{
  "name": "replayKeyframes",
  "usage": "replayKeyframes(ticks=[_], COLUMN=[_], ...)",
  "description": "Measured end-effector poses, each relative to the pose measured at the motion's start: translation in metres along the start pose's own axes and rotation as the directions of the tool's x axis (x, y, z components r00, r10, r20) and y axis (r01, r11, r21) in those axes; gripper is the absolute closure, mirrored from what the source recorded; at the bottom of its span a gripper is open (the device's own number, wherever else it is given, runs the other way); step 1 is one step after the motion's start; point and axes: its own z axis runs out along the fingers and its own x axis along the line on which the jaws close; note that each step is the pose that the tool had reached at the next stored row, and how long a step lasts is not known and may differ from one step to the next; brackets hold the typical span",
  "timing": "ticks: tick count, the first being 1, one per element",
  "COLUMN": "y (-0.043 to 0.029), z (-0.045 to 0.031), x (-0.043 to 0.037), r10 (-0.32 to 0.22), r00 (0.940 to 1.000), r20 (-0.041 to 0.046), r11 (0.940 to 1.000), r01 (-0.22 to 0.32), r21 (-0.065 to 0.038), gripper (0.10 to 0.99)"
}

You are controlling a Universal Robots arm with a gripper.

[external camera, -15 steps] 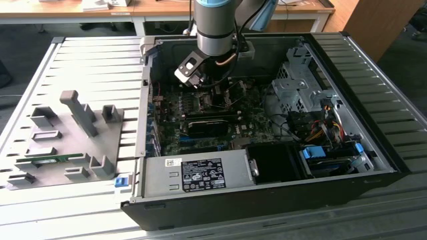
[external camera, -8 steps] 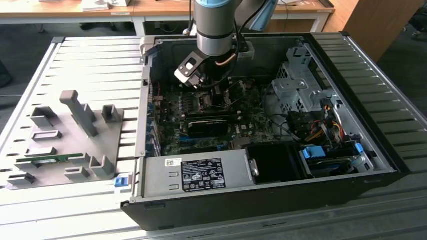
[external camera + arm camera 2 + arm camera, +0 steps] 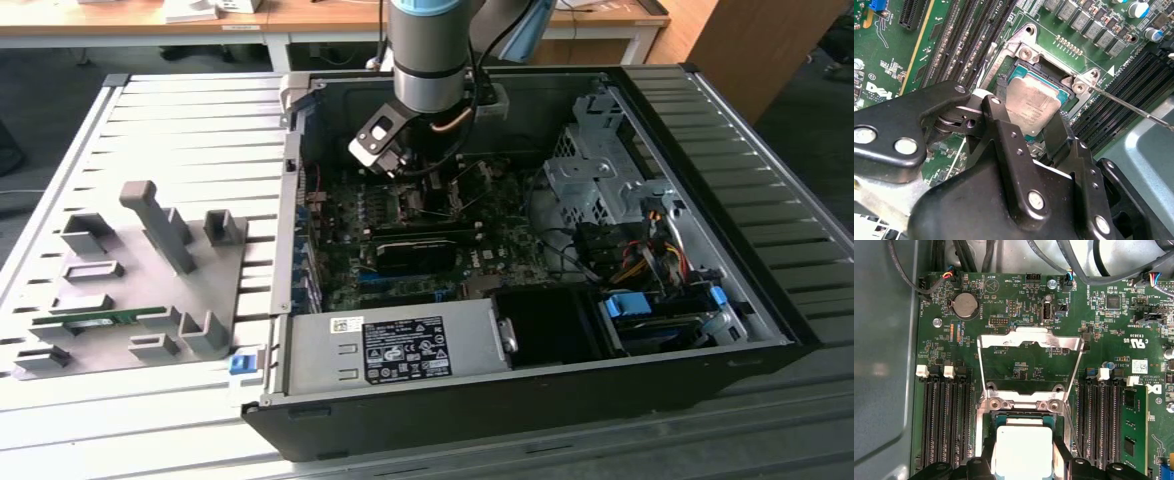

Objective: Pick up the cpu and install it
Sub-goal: 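Place the cpu into insertion slot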

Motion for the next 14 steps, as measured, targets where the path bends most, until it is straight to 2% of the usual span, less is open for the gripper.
replayKeyframes(ticks=[9,10,11,12,13,14], y=[0.0006,0.0006,0.0007,0.0008,0.0008,0.0008], z=[0.0004,0.0005,0.0004,0.0004,0.0004,0.0004], x=[0.0001,0.0001,0.0001,0.0,0.0,0.0], r10=[0.0,0.0,0.0,0.0,0.0,0.0], r00=[1.0,1.0,1.0,1.0,1.0,1.0], r20=[-0.0008,-0.0007,-0.0004,-0.0002,-0.0001,-0.0001], r11=[1.0,1.0,1.0,1.0,1.0,1.0], r01=[0.0,0.0,0.0,0.0,0.0,0.0], r21=[-0.001,0.0,0.0,0.0,0.0,0.0], gripper=[0.549,0.537,0.482,0.482,0.416,0.416])
